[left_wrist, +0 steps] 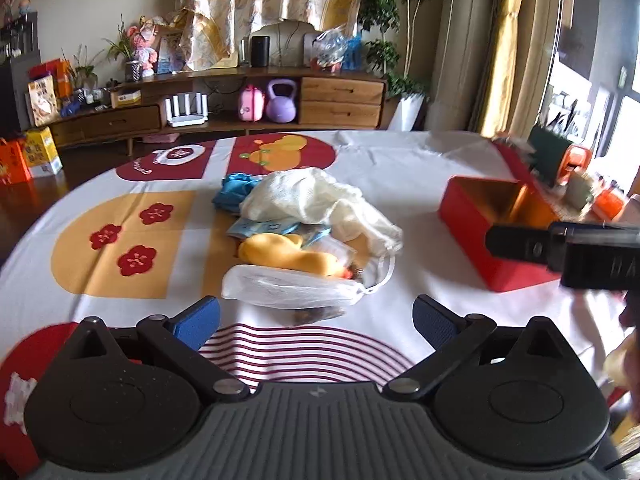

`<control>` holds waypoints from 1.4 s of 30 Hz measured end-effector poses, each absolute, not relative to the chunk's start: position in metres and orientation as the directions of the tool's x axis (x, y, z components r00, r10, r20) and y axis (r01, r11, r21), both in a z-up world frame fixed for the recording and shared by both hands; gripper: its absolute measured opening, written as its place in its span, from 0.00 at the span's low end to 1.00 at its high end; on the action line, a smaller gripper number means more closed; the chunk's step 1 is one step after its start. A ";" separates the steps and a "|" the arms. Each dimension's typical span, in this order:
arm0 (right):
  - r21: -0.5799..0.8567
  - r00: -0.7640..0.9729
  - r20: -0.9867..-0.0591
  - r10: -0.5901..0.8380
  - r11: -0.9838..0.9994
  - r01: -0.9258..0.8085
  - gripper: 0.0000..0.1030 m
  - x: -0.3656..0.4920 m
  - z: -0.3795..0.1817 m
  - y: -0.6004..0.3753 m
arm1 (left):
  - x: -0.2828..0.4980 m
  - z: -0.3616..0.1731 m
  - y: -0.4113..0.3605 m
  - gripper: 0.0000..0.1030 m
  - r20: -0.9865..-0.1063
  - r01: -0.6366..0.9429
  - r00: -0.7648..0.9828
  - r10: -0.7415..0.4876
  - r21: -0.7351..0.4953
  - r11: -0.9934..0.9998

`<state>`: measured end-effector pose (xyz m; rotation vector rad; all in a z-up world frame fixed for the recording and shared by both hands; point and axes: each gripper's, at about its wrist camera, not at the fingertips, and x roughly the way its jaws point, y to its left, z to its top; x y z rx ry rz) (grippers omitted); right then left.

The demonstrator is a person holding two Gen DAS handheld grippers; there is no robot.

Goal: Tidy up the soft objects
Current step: 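Grasp the yellow rubber duck with the right tool while the left tool grasps the white mesh bag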

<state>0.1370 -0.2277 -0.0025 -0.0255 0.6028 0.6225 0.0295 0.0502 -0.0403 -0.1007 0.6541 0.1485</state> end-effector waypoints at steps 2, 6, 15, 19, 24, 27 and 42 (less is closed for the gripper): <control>0.174 0.618 -0.550 0.561 0.801 -0.572 0.98 0.148 -0.003 -0.221 | 0.035 -0.044 0.056 1.00 -0.598 -0.178 0.790 0.133 -0.015 0.984; 0.178 0.571 -0.576 0.585 0.772 -0.611 0.92 0.167 -0.005 -0.206 | 0.050 -0.055 0.070 1.00 -0.591 -0.184 0.794 0.139 -0.016 0.983; 0.178 0.453 -0.657 0.602 0.709 -0.683 0.78 0.194 -0.022 -0.163 | 0.079 -0.079 0.087 1.00 -0.576 -0.147 0.809 0.118 -0.003 0.989; 0.200 0.390 -0.691 0.608 0.680 -0.705 0.72 0.204 -0.033 -0.143 | 0.090 -0.089 0.091 1.00 -0.601 -0.145 0.792 0.109 -0.011 0.989; 0.245 0.330 -0.728 0.601 0.678 -0.693 0.60 0.218 -0.047 -0.123 | 0.103 -0.101 0.099 1.00 -0.635 -0.142 0.768 0.082 -0.044 0.989; 0.261 0.310 -0.739 0.598 0.679 -0.687 0.55 0.221 -0.055 -0.115 | 0.106 -0.105 0.102 1.00 -0.643 -0.139 0.763 0.064 -0.066 0.988; 0.284 0.294 -0.762 0.578 0.705 -0.650 0.37 0.222 -0.075 -0.099 | 0.108 -0.113 0.107 0.87 -0.647 -0.122 0.762 0.020 -0.113 0.986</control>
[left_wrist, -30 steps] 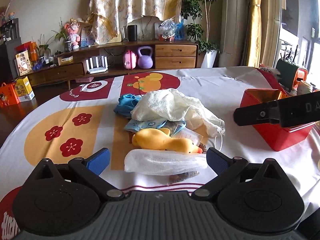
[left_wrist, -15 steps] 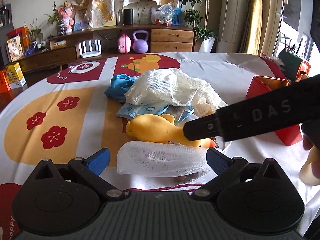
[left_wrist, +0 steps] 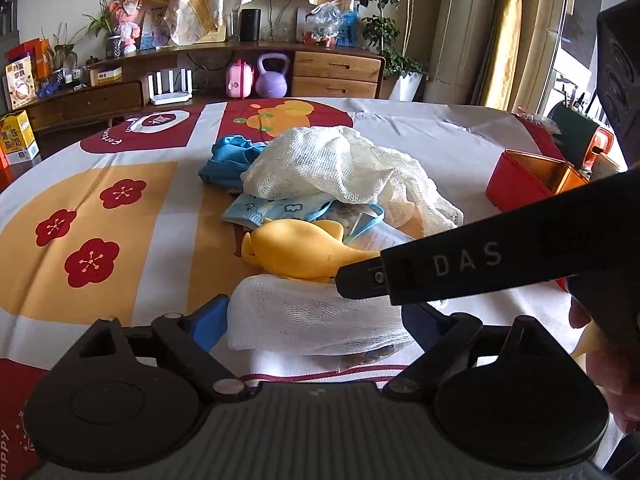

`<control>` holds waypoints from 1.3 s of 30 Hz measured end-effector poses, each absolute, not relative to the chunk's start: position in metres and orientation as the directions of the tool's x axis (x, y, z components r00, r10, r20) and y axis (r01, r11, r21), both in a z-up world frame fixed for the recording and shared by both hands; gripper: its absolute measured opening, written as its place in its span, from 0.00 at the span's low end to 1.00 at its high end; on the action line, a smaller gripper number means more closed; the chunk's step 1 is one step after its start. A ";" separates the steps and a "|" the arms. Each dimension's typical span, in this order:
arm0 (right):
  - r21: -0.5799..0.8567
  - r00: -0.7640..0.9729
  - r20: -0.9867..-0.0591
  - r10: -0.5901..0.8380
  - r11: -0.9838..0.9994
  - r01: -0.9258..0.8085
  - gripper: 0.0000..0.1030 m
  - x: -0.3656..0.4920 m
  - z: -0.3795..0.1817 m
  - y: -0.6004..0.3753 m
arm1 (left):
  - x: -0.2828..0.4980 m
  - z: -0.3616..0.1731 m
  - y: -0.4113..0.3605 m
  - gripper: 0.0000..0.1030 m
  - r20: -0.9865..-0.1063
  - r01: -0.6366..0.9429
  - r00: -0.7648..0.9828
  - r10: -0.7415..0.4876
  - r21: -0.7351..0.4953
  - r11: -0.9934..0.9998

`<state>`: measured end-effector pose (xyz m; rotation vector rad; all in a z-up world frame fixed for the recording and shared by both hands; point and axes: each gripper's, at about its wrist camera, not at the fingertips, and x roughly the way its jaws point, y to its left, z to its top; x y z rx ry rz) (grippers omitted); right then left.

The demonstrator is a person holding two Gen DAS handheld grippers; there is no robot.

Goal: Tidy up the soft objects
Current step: 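Grasp the yellow rubber duck with the right tool while the left tool grasps the white mesh bag, then lift the duck with the right tool while the left tool carries the mesh bag toward the red tin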

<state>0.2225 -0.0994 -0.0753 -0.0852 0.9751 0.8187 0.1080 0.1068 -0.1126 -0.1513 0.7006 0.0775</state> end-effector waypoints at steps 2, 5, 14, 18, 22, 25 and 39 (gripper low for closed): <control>0.281 0.299 -0.760 0.577 0.707 -0.649 0.31 0.222 -0.074 -0.100 | 0.107 -0.112 0.107 0.81 -0.643 -0.126 0.765 0.027 -0.109 0.986; 0.279 0.311 -0.754 0.579 0.711 -0.646 0.25 0.221 -0.072 -0.102 | 0.105 -0.110 0.108 0.73 -0.643 -0.139 0.765 0.031 -0.117 0.983; 0.263 0.351 -0.717 0.602 0.700 -0.664 0.21 0.209 -0.056 -0.104 | 0.098 -0.104 0.111 0.33 -0.639 -0.169 0.766 0.069 -0.097 0.981; 0.246 0.376 -0.694 0.614 0.693 -0.678 0.21 0.202 -0.046 -0.106 | 0.095 -0.100 0.110 0.23 -0.628 -0.162 0.775 0.073 -0.086 0.983; 0.227 0.410 -0.667 0.622 0.694 -0.683 0.20 0.197 -0.034 -0.112 | 0.091 -0.094 0.104 0.17 -0.608 -0.140 0.791 0.073 -0.063 0.988; 0.229 0.435 -0.640 0.633 0.699 -0.678 0.20 0.195 -0.023 -0.119 | 0.088 -0.087 0.101 0.16 -0.589 -0.123 0.805 0.067 -0.054 0.991; 0.208 0.551 -0.537 0.639 0.733 -0.648 0.19 0.186 0.031 -0.178 | 0.080 -0.051 0.090 0.16 -0.548 -0.079 0.836 0.031 -0.064 0.995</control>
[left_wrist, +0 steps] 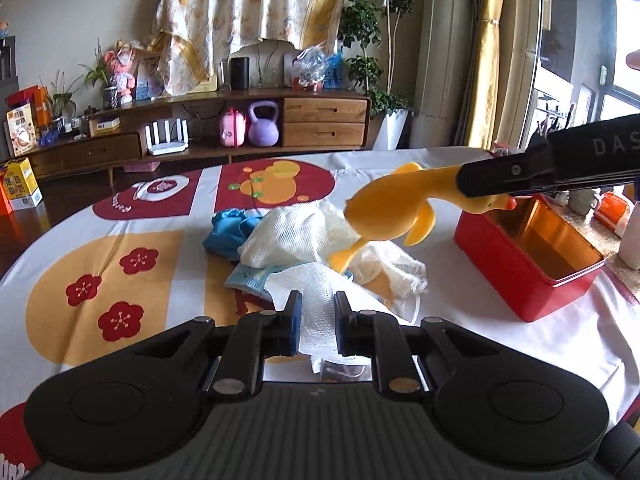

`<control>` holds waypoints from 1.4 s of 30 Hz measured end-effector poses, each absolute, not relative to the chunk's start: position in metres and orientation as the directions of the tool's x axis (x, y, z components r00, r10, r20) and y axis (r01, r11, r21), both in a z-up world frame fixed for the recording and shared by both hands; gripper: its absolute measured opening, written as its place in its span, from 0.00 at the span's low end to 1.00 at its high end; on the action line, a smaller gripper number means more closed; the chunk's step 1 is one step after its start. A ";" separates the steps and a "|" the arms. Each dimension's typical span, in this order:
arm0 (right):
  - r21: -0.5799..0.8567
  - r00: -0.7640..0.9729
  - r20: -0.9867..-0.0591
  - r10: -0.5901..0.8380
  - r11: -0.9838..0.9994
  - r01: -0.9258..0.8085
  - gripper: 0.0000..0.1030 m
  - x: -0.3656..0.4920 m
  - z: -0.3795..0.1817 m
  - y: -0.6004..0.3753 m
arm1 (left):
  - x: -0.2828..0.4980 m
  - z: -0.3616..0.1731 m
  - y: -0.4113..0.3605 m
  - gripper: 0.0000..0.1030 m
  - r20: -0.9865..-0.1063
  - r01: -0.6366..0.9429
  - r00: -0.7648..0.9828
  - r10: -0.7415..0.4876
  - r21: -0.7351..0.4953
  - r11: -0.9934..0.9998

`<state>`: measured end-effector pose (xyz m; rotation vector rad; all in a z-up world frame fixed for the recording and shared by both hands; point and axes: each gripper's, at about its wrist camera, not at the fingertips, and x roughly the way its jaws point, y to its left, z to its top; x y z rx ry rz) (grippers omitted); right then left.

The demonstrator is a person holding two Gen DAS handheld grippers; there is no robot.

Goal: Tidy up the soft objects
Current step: 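Lift the duck with the right tool while the left tool carries the mesh bag toward the red tin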

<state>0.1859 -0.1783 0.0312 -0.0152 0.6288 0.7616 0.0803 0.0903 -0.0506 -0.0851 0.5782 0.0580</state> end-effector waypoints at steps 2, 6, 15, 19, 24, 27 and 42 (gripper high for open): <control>0.201 0.571 -0.526 0.630 0.745 -0.636 0.19 0.186 0.036 -0.189 | 0.079 -0.043 0.087 0.16 -0.538 -0.066 0.843 0.019 -0.068 0.996; 0.197 0.604 -0.513 0.610 0.769 -0.608 0.19 0.188 0.043 -0.211 | 0.081 -0.031 0.077 0.16 -0.524 -0.037 0.852 -0.006 -0.071 0.997; 0.181 0.679 -0.485 0.551 0.823 -0.539 0.19 0.192 0.053 -0.257 | 0.097 -0.004 0.045 0.16 -0.487 0.036 0.871 -0.065 -0.068 0.997; 0.175 0.708 -0.475 0.522 0.845 -0.505 0.19 0.195 0.056 -0.279 | 0.108 0.009 0.029 0.16 -0.468 0.069 0.878 -0.097 -0.078 0.995; 0.164 0.740 -0.474 0.477 0.873 -0.458 0.20 0.199 0.055 -0.303 | 0.124 0.029 0.011 0.16 -0.438 0.107 0.889 -0.138 -0.094 0.990; 0.159 0.756 -0.474 0.450 0.889 -0.430 0.19 0.201 0.053 -0.321 | 0.134 0.042 -0.002 0.16 -0.417 0.130 0.895 -0.158 -0.094 0.987; 0.131 0.789 -0.521 0.326 0.944 -0.303 0.20 0.222 0.028 -0.378 | 0.197 0.047 -0.082 0.16 -0.421 0.216 0.881 -0.217 -0.050 0.975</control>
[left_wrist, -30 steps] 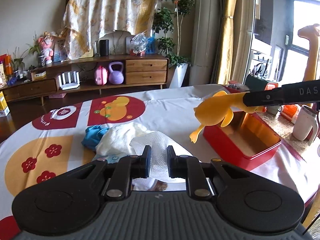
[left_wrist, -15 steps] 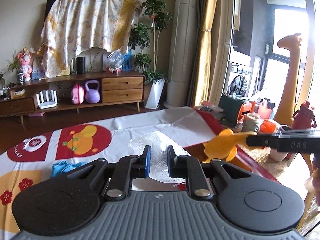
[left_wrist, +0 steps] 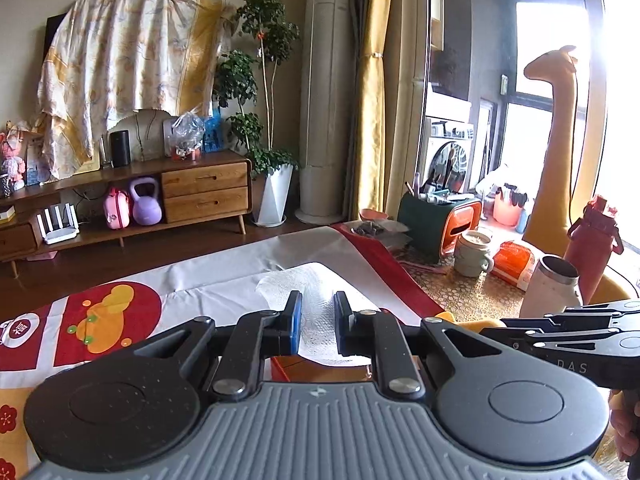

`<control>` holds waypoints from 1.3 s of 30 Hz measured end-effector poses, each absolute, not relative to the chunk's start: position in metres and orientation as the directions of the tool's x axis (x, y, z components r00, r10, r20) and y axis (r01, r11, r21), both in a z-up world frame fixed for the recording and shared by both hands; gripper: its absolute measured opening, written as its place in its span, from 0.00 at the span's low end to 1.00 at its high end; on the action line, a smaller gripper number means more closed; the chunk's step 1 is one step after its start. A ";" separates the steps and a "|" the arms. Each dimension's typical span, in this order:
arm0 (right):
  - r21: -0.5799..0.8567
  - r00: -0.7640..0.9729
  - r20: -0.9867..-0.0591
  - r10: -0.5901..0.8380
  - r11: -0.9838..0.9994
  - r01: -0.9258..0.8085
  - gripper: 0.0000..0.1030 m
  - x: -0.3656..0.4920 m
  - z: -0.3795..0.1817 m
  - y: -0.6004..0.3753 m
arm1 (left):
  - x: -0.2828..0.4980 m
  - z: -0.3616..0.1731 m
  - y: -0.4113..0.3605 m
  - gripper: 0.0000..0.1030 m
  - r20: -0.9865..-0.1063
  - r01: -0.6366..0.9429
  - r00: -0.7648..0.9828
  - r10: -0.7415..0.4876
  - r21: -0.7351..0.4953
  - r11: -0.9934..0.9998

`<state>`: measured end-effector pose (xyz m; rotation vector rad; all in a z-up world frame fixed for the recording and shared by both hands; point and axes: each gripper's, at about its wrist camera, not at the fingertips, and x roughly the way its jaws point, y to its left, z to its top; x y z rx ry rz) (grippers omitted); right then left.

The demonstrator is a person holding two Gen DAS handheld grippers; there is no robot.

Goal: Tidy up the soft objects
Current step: 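Lift the duck with the right tool while the left tool carries the mesh bag toward the red tin, then open the right tool to drop the duck into the tin while the left tool releases the mesh bag there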

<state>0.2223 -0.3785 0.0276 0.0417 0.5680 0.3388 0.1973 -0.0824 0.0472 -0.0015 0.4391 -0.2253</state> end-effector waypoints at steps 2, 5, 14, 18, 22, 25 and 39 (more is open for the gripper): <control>0.131 0.787 -0.532 0.313 0.948 -0.289 0.20 0.229 0.022 -0.383 | 0.207 0.042 -0.091 0.16 -0.433 0.214 0.876 -0.210 -0.041 0.976; 0.134 0.780 -0.548 0.301 0.953 -0.273 0.20 0.238 0.013 -0.387 | 0.220 0.032 -0.101 0.16 -0.450 0.209 0.871 -0.195 -0.020 0.978; 0.099 0.759 -0.595 0.266 0.961 -0.259 0.20 0.262 -0.013 -0.386 | 0.259 -0.002 -0.121 0.16 -0.518 0.194 0.838 -0.174 -0.016 0.981; 0.096 0.745 -0.613 0.263 0.961 -0.260 0.20 0.272 -0.022 -0.384 | 0.274 -0.013 -0.129 0.16 -0.533 0.191 0.830 -0.165 -0.006 0.981; 0.096 0.727 -0.631 0.270 0.958 -0.272 0.20 0.278 -0.031 -0.381 | 0.285 -0.025 -0.138 0.16 -0.559 0.193 0.814 -0.159 0.002 0.981; 0.091 0.714 -0.645 0.273 0.955 -0.283 0.20 0.282 -0.036 -0.377 | 0.291 -0.036 -0.143 0.16 -0.582 0.198 0.798 -0.156 0.009 0.980; 0.041 0.649 -0.691 0.317 0.914 -0.403 0.22 0.278 -0.051 -0.356 | 0.311 -0.080 -0.144 0.16 -0.716 0.213 0.684 -0.139 0.014 0.977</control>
